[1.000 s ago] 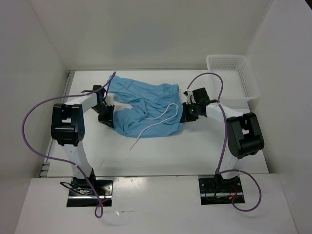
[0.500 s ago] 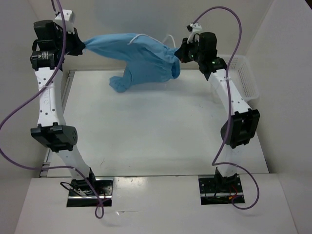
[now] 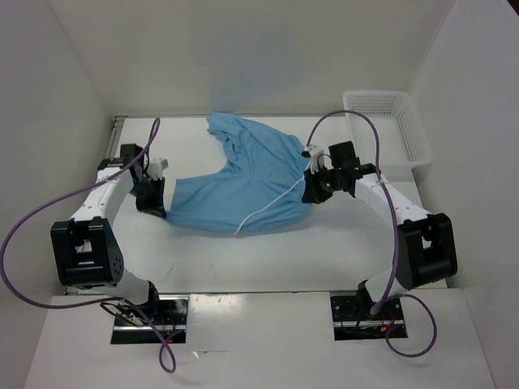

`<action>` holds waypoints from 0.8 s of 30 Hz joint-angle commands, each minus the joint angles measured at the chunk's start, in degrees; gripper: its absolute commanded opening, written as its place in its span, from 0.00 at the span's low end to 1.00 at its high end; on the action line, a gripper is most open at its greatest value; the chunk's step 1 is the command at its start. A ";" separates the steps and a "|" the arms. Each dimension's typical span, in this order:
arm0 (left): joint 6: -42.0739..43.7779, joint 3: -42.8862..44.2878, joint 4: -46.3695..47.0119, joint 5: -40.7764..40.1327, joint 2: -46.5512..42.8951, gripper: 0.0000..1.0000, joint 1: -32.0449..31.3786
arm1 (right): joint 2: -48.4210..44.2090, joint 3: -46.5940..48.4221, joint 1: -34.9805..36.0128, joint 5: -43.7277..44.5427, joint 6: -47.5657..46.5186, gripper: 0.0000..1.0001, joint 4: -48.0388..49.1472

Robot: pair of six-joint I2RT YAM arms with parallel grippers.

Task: Fold and stack the shorts
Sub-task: Flatten the shorts out

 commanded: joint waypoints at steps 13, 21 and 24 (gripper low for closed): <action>0.23 -7.69 -8.94 -11.70 -3.92 0.05 -5.10 | -9.53 -8.43 4.33 3.22 -30.00 0.01 -16.34; 0.23 -7.52 -12.38 -8.71 -4.45 0.60 -8.37 | -9.53 -8.52 8.81 14.98 -32.38 0.98 -19.78; 0.23 -1.74 -6.51 -10.46 -3.31 0.66 -6.44 | -8.92 -4.75 7.85 18.60 -31.42 0.98 -19.78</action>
